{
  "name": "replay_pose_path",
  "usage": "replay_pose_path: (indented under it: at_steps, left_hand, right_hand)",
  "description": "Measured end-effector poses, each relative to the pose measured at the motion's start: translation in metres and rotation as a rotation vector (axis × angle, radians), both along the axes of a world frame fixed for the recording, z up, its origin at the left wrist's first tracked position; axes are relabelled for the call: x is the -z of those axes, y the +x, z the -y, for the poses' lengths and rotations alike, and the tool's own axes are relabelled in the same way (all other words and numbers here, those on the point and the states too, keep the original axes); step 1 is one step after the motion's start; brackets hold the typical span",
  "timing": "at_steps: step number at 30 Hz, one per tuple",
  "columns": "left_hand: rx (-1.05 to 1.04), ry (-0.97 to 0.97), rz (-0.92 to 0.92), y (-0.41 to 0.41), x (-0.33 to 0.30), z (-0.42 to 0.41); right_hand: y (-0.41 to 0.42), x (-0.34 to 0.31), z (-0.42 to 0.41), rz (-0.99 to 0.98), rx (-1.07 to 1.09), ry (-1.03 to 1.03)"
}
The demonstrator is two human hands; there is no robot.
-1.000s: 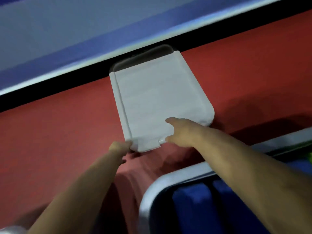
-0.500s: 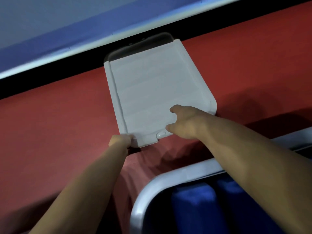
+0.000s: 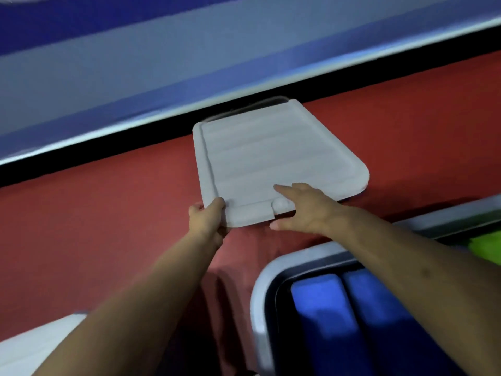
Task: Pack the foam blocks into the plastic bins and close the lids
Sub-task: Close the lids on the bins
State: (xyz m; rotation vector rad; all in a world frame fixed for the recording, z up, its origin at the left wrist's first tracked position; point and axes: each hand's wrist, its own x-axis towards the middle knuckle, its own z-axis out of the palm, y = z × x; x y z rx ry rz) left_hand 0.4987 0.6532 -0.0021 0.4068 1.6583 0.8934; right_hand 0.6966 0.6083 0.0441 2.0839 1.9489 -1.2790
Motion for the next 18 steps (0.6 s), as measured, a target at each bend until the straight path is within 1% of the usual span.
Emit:
replay_pose_path:
  at_steps: [2, 6, 9, 12, 15, 18]
  left_hand:
    - [-0.015, 0.112, 0.174, 0.007, -0.053, -0.004]
    - [-0.015, 0.199, 0.287, 0.008, -0.148, 0.008]
    - [-0.082, 0.197, 0.309, -0.002, -0.205, 0.029]
    - [-0.061, 0.255, 0.329, -0.014, -0.263, 0.067]
    - [0.041, 0.363, 0.364, -0.014, -0.315, 0.115]
    - [0.193, 0.43, 0.338, -0.013, -0.357, 0.166]
  right_hand:
    - [0.001, -0.024, 0.007, 0.067, -0.032, 0.108]
    - [0.004, -0.104, 0.013, 0.198, 0.03, 0.409]
    - [0.003, -0.164, 0.035, 0.272, -0.066, 0.597]
    - [0.005, -0.221, 0.078, 0.298, -0.182, 0.653]
    - [0.014, -0.267, 0.143, 0.376, -0.248, 0.744]
    - [0.024, -0.288, 0.212, 0.404, -0.184, 0.846]
